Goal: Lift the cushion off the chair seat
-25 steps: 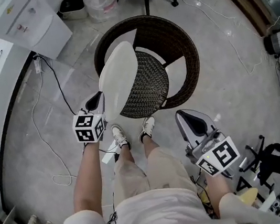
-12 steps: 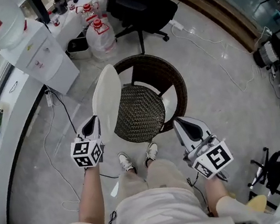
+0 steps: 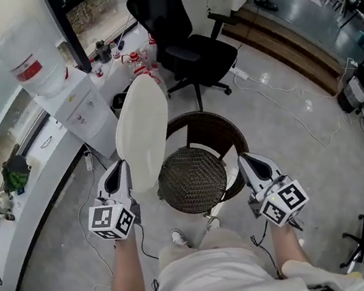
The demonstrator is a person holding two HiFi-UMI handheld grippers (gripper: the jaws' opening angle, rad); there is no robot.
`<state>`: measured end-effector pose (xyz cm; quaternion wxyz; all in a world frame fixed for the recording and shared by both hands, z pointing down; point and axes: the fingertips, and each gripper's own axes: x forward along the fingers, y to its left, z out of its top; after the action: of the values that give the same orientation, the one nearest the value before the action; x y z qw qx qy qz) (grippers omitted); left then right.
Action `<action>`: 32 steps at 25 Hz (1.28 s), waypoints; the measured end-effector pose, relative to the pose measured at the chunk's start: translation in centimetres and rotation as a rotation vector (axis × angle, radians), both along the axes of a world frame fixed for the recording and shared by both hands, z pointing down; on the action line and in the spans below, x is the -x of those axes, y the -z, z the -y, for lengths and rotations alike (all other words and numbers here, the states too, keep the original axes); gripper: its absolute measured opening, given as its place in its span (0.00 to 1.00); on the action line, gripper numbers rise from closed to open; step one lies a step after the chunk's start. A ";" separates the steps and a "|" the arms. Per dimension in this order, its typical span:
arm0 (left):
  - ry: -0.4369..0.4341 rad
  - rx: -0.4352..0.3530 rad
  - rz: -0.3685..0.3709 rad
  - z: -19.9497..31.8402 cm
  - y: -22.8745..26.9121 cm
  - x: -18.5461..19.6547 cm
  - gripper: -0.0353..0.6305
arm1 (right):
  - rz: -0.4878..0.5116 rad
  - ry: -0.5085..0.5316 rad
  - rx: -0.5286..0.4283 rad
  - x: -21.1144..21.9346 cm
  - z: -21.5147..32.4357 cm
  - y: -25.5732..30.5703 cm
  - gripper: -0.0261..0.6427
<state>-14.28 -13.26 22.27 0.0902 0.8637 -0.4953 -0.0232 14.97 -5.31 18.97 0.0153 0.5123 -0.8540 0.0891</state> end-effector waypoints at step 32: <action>0.352 -0.361 -0.060 -14.3 16.4 11.8 0.09 | -0.123 -0.389 -0.116 -18.6 -4.4 6.1 0.04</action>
<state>-26.05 1.02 5.87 -0.0562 0.7651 -0.6231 -0.1524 33.55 -0.92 12.89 0.0206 0.6722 -0.7401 0.0097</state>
